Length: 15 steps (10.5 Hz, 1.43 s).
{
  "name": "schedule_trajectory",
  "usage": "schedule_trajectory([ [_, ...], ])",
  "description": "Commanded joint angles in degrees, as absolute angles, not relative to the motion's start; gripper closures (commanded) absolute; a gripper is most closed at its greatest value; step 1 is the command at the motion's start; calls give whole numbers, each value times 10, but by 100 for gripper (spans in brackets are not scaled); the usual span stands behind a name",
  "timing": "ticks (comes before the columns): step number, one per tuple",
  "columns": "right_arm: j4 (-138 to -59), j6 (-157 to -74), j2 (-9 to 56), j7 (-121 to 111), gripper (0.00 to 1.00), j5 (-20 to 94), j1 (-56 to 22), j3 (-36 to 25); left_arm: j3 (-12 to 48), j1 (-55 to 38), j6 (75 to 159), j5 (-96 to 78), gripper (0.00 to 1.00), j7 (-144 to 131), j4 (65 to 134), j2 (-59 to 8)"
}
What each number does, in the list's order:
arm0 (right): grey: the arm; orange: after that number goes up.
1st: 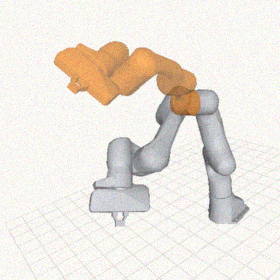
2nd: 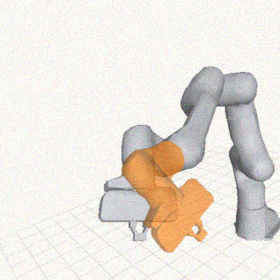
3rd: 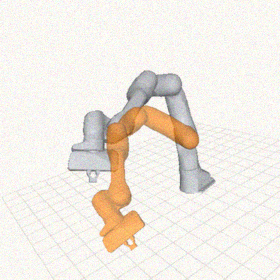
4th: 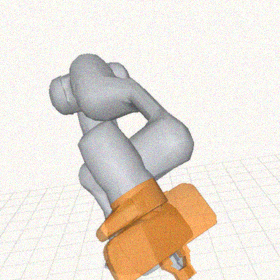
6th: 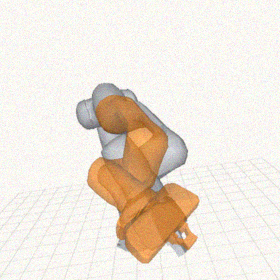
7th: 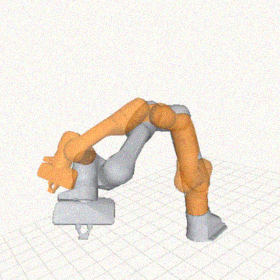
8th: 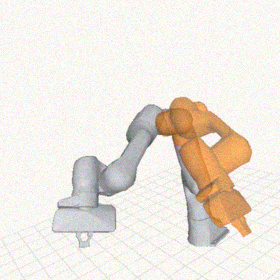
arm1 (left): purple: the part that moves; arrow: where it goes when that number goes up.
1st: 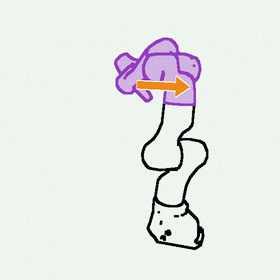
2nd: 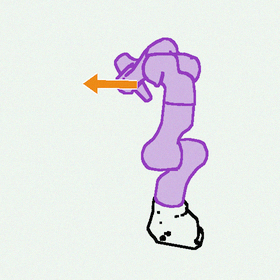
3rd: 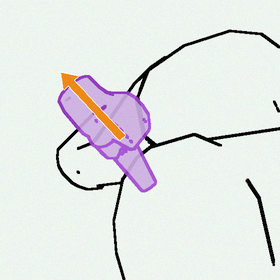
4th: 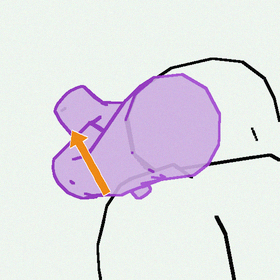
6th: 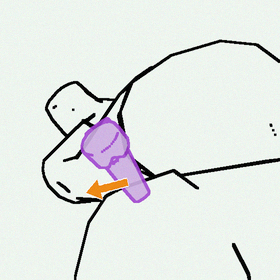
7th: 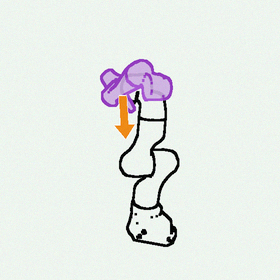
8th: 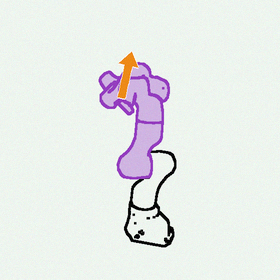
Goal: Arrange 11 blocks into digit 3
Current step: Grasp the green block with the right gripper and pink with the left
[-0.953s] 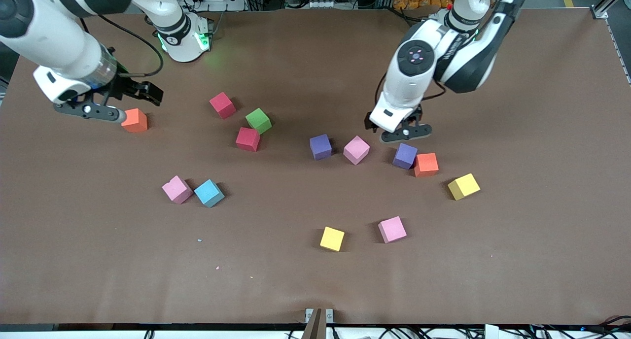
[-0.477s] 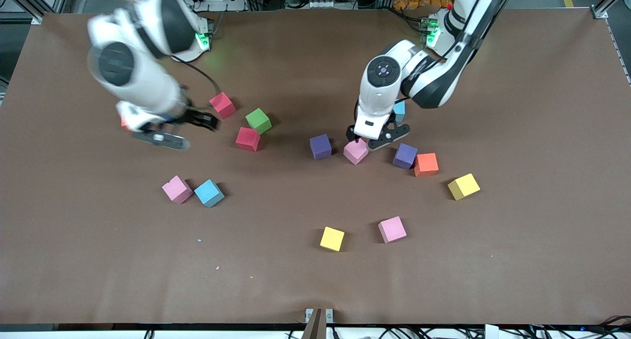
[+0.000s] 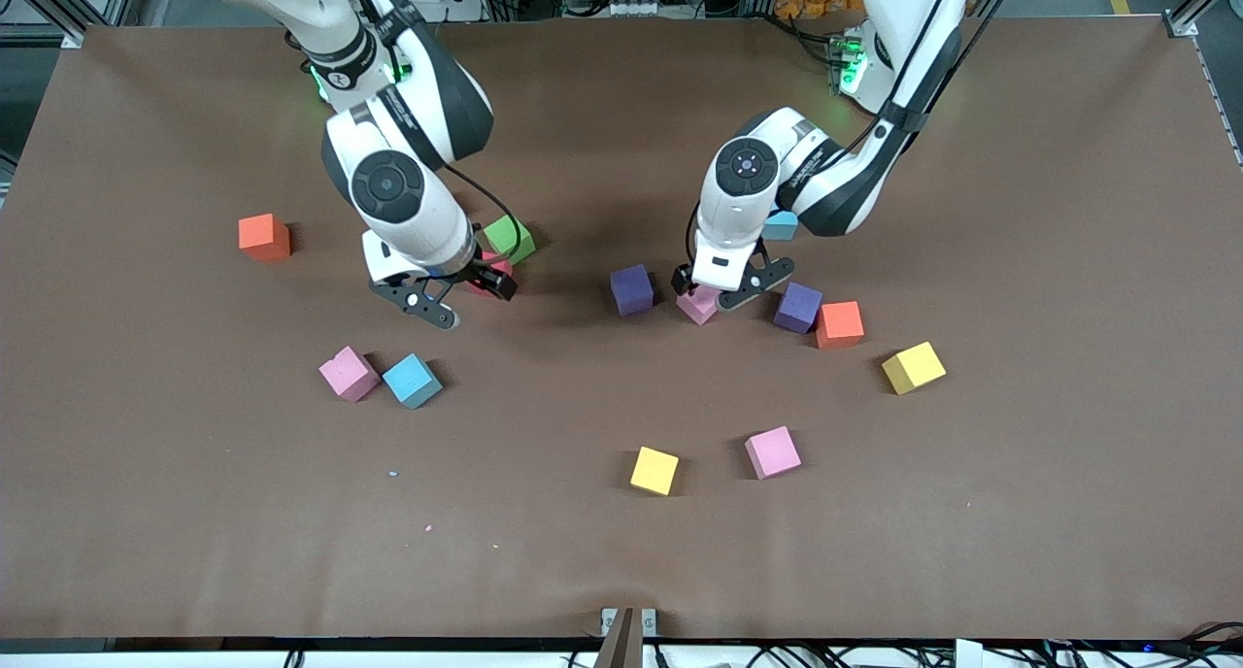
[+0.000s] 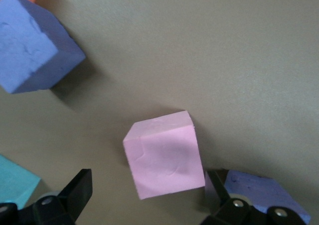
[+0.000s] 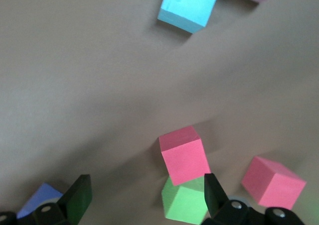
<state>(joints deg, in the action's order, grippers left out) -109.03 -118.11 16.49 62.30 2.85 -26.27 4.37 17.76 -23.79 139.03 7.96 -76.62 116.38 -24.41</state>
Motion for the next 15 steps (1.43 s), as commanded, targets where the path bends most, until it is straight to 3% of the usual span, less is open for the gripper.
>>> schedule_trajectory([
  [1,-1108,-1187,164,684,0,62,-272,40,173,-242,1404,93,0,-785,1143,-274],
  [5,-1236,-1293,125,728,0,75,-284,61,172,-242,1411,95,0,-802,1126,-313],
  [6,-1273,-1319,113,735,0,75,-283,68,172,-242,1412,96,33,-802,1126,-317],
  [7,-1298,-1324,102,736,0,76,-283,71,172,-242,1412,97,80,-794,1130,-313],
  [8,-1315,-1325,92,740,0,77,-276,86,174,-243,1410,98,99,-792,1135,-307],
  [12,-1382,-1423,95,799,0,82,-264,139,247,-258,1350,101,100,-772,1158,-258],
  [15,-1398,-1457,105,800,0,82,-263,143,314,-268,1303,101,100,-772,1163,-248],
])
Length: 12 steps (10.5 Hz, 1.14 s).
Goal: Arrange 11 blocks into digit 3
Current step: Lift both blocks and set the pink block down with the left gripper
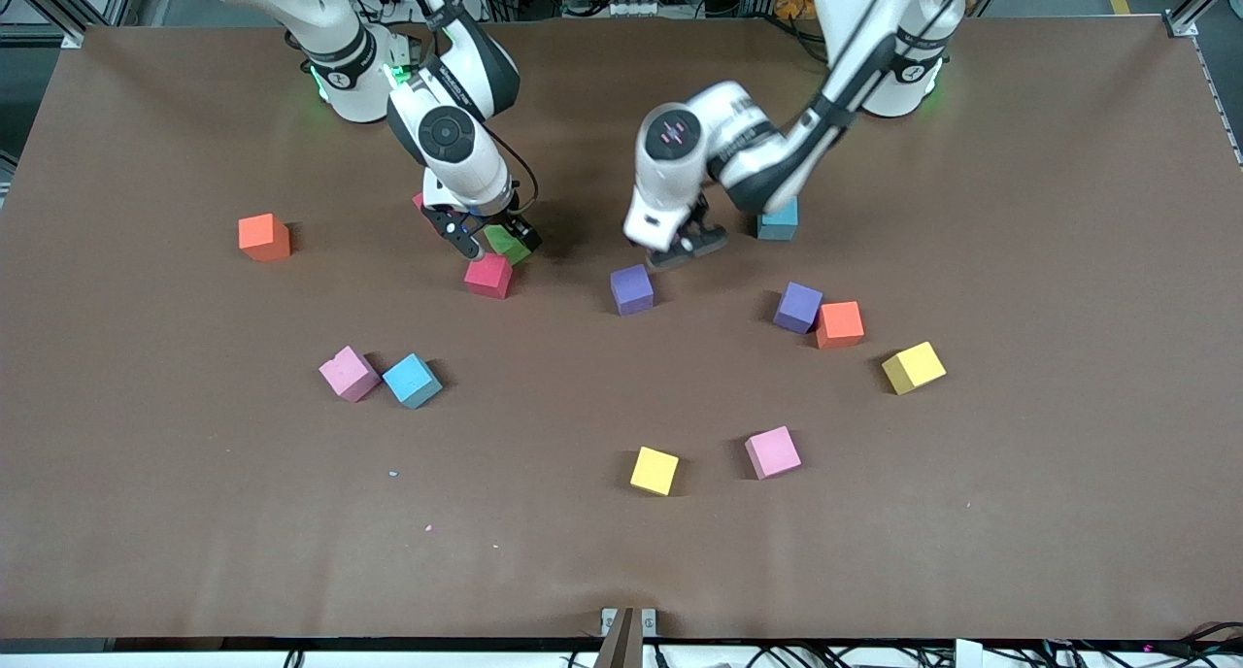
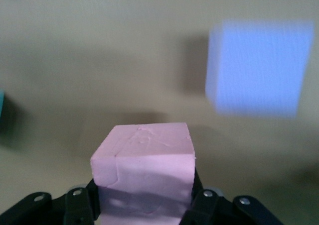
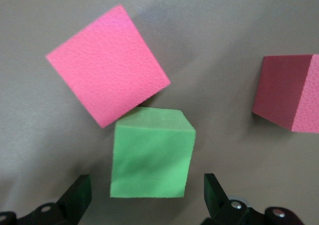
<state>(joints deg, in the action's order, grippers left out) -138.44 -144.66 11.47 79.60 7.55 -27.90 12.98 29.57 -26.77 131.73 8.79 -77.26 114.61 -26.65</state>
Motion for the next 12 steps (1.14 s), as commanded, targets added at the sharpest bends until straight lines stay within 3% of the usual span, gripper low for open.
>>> schedule_trajectory([
  [1,-1398,-1460,111,800,0,82,-263,143,321,-284,1303,103,100,-771,1159,-250],
  [6,-1397,-1491,142,798,3,77,-255,143,320,-329,1377,191,100,-771,1151,-293],
  [7,-1397,-1491,142,798,45,76,-253,142,317,-334,1387,190,100,-771,1144,-300],
  [8,-1397,-1491,142,796,76,76,-243,142,317,-338,1398,190,100,-771,1136,-308],
  [9,-1394,-1490,141,794,84,72,-240,142,316,-340,1410,192,100,-771,1125,-324],
  [12,-1385,-1484,130,697,85,57,-234,143,316,-346,1415,222,96,-771,1106,-352],
])
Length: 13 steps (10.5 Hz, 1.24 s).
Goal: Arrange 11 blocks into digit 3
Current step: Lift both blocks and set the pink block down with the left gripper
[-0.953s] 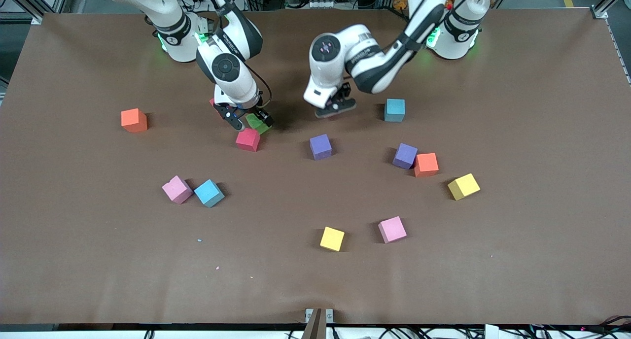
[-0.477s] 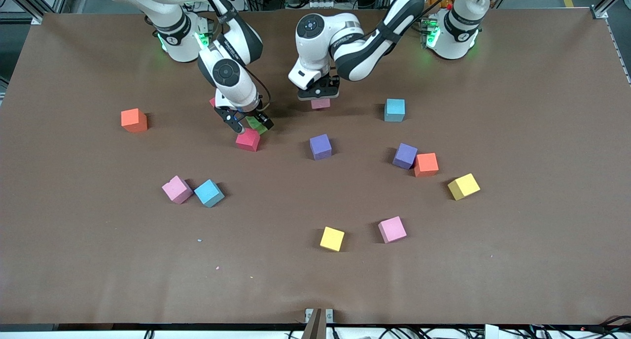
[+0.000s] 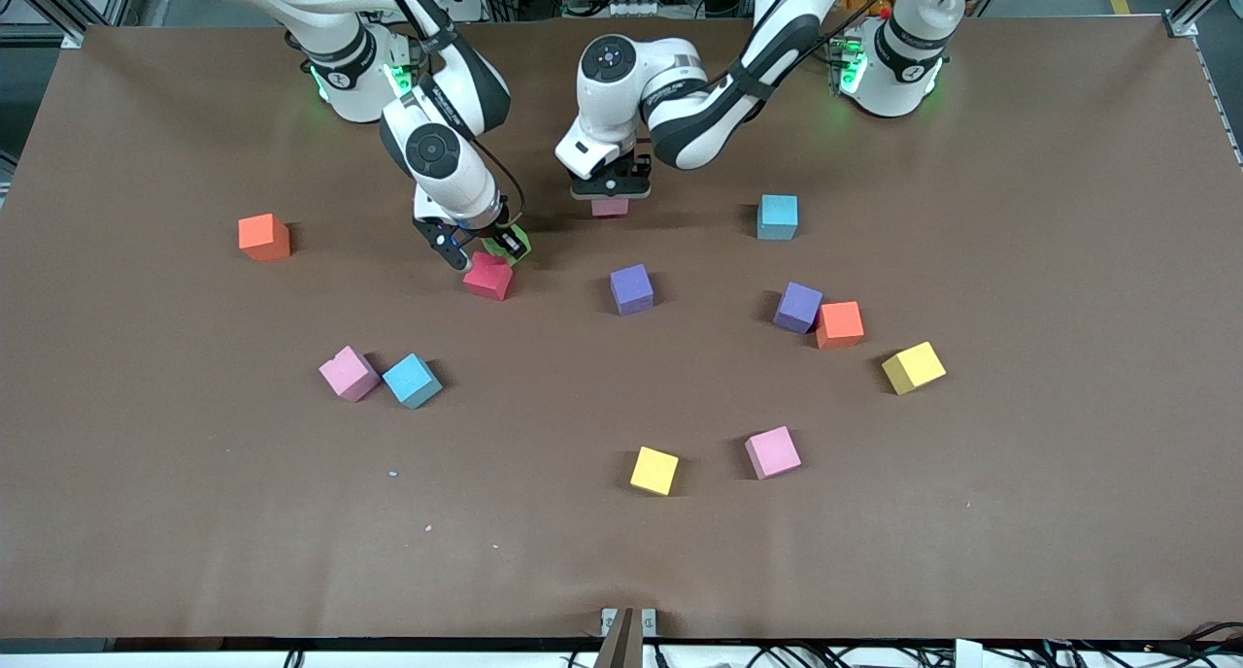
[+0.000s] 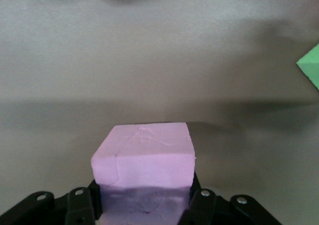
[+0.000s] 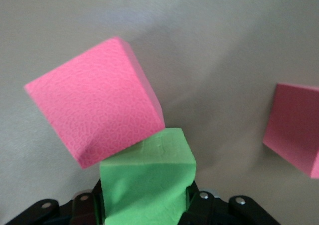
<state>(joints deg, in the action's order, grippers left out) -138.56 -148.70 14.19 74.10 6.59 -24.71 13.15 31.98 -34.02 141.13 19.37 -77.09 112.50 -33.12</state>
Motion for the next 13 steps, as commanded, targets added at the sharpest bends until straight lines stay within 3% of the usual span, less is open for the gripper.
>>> schedule_trajectory([
  [1,-1380,-1483,129,690,85,57,-235,144,316,-346,1415,236,96,-770,1106,-354],
  [4,-1381,-1478,124,815,84,62,-235,144,316,-346,1414,240,90,-756,1107,-358],
  [8,-1382,-1478,127,978,84,62,-240,154,316,-345,1414,236,55,-766,1107,-362],
  [10,-1382,-1478,125,1053,83,62,-240,157,316,-345,1414,233,48,-767,1106,-363],
  [11,-1382,-1478,125,1109,83,62,-240,161,316,-346,1414,232,35,-767,1105,-362],
  [12,-1383,-1478,125,1157,84,62,-240,172,316,-347,1414,240,0,-767,1106,-361],
  [13,-1384,-1478,125,1184,84,62,-241,175,317,-348,1415,239,0,-767,1105,-359],
])
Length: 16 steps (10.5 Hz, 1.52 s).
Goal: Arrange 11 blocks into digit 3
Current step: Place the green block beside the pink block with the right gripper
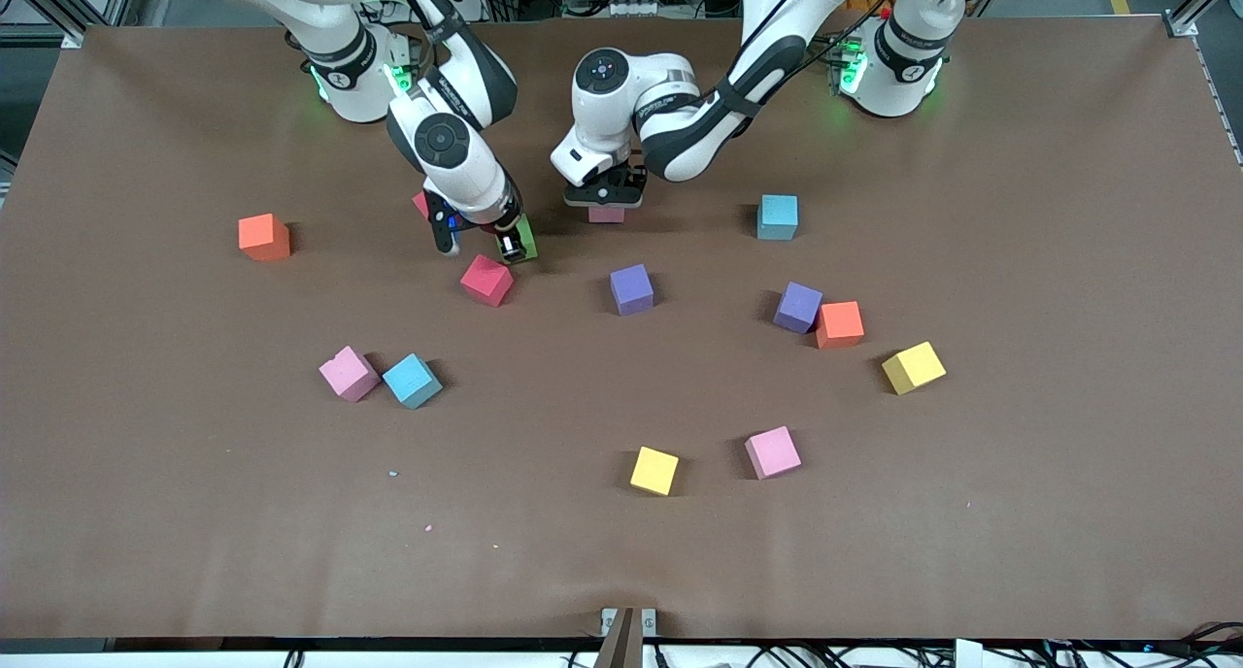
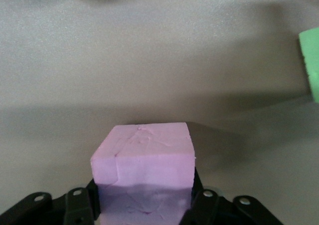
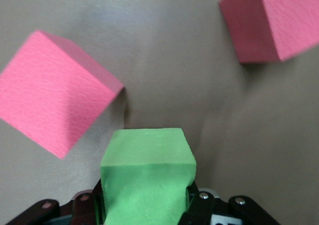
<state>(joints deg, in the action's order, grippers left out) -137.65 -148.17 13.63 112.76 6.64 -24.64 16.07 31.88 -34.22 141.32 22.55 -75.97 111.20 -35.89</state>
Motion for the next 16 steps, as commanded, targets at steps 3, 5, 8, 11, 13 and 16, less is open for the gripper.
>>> schedule_trajectory([
  [3,-1384,-1479,126,1212,84,62,-240,193,317,-340,1414,240,0,-789,1105,-338],
  [5,-1383,-1484,126,1244,84,62,-239,206,317,-329,1411,240,0,-789,1110,-314],
  [8,-1383,-1489,127,1279,84,62,-239,228,317,-307,1379,238,0,-785,1118,-284],
  [11,-1385,-1506,127,1330,85,62,-238,259,318,-272,1354,229,0,-785,1117,-272],
  [13,-1387,-1521,133,1360,87,62,-239,274,312,-257,1354,228,0,-781,1112,-279],
  [16,-1394,-1551,156,1382,87,62,-248,284,276,-264,1354,186,0,-753,1094,-284],
])
